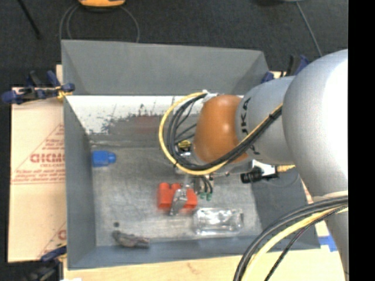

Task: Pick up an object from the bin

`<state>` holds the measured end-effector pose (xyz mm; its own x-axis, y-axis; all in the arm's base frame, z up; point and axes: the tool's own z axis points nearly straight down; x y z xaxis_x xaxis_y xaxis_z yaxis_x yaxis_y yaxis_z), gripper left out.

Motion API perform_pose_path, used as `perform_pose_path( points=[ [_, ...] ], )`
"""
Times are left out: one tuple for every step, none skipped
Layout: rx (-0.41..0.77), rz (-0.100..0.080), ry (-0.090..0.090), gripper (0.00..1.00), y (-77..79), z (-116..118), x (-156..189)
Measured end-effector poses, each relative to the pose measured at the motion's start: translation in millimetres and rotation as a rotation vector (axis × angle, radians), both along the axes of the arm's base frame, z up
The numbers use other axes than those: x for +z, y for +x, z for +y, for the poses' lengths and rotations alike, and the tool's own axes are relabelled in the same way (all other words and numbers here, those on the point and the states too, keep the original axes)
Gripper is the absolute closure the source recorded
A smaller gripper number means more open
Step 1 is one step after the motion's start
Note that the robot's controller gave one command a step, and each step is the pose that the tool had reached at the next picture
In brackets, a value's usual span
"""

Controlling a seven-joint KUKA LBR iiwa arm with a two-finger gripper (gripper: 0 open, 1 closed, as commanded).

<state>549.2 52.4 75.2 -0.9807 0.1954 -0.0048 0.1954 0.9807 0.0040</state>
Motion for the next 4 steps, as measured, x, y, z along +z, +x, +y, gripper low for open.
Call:
perform_pose_path(
  points=[
    [0.001,-0.01,0.0,1.0,3.1,-0.3,3.0],
    [0.006,-0.001,-0.001,1.0,5.0,-0.2,36.4],
    [0.011,0.0,-0.001,1.0,6.5,-0.3,66.3],
    [0.014,0.0,-0.001,1.0,7.9,-0.3,81.8]
  ],
)
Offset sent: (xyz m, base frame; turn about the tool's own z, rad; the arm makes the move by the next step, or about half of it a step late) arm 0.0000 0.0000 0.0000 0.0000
